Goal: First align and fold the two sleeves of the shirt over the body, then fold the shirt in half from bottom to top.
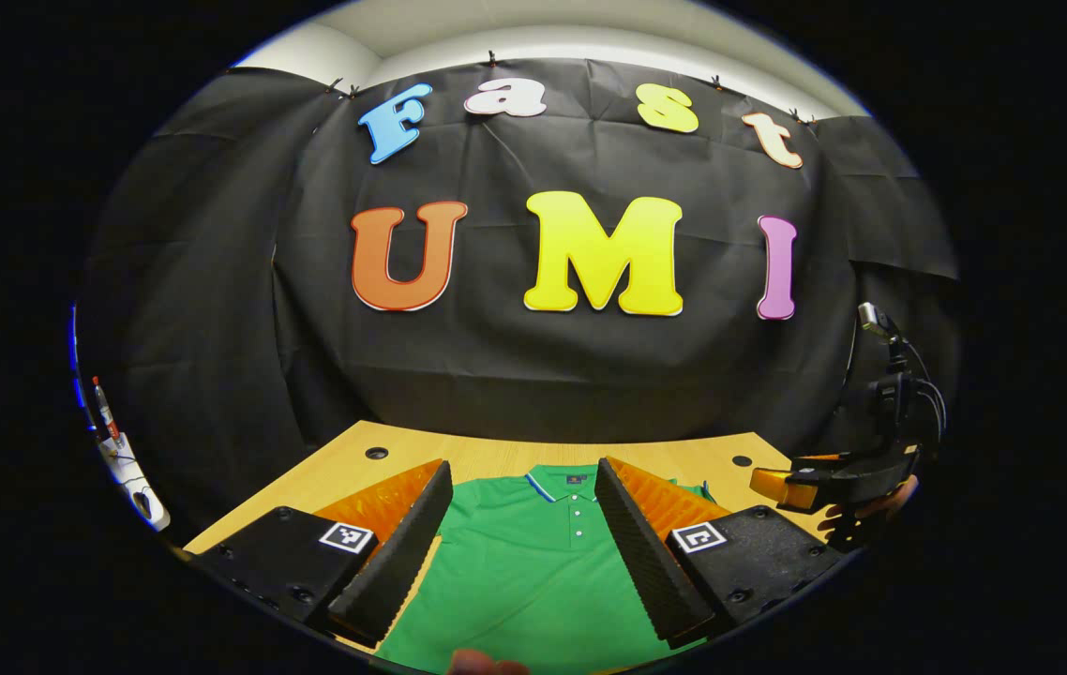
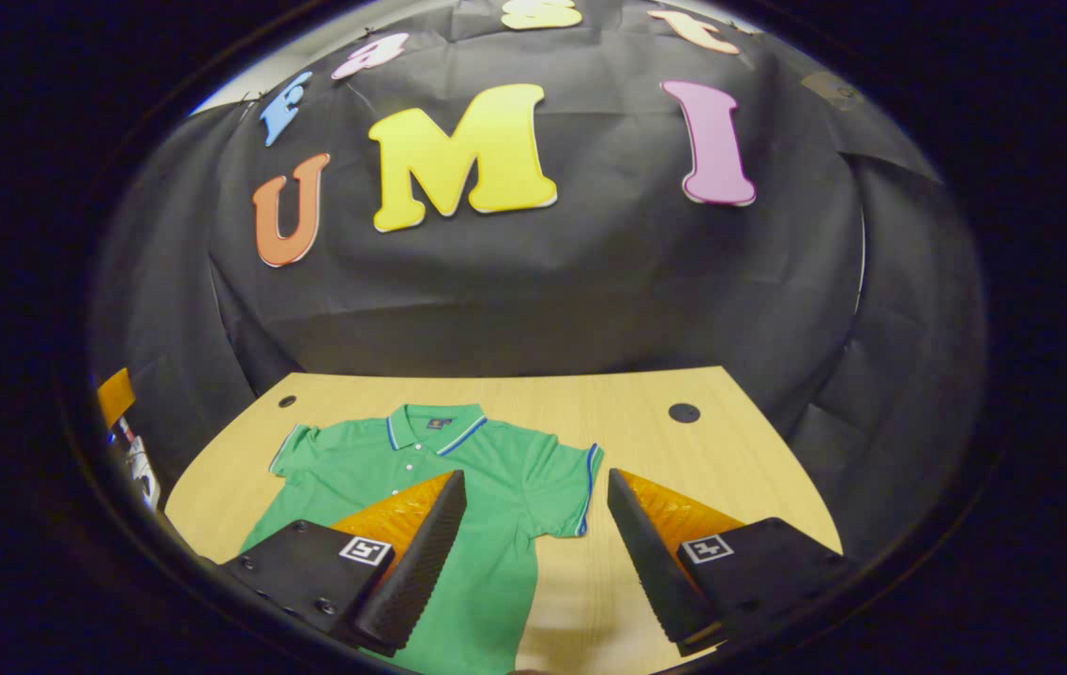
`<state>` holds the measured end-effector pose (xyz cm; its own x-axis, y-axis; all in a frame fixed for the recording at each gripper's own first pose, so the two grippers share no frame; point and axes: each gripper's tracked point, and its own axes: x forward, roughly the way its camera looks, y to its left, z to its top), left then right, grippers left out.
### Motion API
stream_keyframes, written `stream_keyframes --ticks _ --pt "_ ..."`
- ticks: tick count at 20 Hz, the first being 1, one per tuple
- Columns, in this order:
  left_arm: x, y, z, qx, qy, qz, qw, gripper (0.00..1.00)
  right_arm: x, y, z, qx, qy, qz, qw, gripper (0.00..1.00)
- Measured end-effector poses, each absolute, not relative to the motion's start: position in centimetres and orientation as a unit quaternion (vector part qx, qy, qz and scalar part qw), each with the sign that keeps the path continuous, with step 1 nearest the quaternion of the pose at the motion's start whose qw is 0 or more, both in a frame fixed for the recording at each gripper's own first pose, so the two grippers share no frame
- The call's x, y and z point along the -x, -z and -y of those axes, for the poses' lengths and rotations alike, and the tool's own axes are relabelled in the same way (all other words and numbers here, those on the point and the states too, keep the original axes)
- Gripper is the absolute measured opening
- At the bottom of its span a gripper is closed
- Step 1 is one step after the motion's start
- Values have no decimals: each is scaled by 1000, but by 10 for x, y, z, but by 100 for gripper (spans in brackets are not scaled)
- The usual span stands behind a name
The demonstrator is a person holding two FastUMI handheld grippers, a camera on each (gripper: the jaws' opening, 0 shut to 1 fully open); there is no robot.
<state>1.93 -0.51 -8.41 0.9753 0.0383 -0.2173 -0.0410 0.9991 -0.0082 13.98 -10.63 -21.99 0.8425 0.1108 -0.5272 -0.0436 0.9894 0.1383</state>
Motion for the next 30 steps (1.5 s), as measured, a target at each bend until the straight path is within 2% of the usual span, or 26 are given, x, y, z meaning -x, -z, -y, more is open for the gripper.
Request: stream_keyframes --ticks 4,8,9,12,13,14,16,17,18,20,21,22,24,25,26,27,30 --pt "-22 98 1 -4 -36 -128 991 100 -183 276 126 -68 -27 -328 942 94" --pt "-18 114 2 -4 -49 -154 987 100 -213 336 127 -90 -13 -373 923 98" --pt "-17 117 1 -9 -53 -159 986 100 -220 345 126 -94 -13 -377 921 94" --pt "-18 119 -1 -27 -60 -162 985 100 -232 366 125 -94 -11 -385 918 94" --pt "-18 119 -3 -32 -64 -164 984 100 -235 368 125 -97 -9 -388 917 96" --pt "-18 120 -3 -35 -65 -165 983 100 -237 371 125 -103 -8 -390 915 94" --pt "-19 121 -3 -34 -66 -168 983 100 -237 383 124 -107 -3 -404 909 84" --pt "-20 123 -2 -33 -66 -171 983 100 -237 382 123 -99 -2 -400 911 84" --pt "-21 126 -2 -32 -66 -173 982 100 -242 390 131 -80 6 -403 912 77" --pt "-24 132 0 -22 -65 -180 981 100 -250 390 136 -66 6 -391 918 55" --pt "-23 137 2 -16 -65 -187 980 100 -251 389 133 -68 4 -387 919 36" --pt "-23 138 2 -15 -65 -189 980 100 -255 396 132 -66 -3 -378 923 29" --pt "-23 141 0 -14 -65 -191 979 100 -257 388 133 -79 1 -384 920 4" --pt "-24 139 -2 -16 -68 -191 979 100 -254 387 132 -82 -5 -388 918 7" --pt "-25 138 -5 -18 -70 -188 979 100 -255 385 129 -90 -11 -393 915 0" --pt "-25 138 -8 -19 -73 -187 979 100 -256 380 130 -96 -10 -387 917 3" --pt "-22 139 -18 -19 -82 -189 978 100 -259 359 130 -108 -8 -371 922 3"
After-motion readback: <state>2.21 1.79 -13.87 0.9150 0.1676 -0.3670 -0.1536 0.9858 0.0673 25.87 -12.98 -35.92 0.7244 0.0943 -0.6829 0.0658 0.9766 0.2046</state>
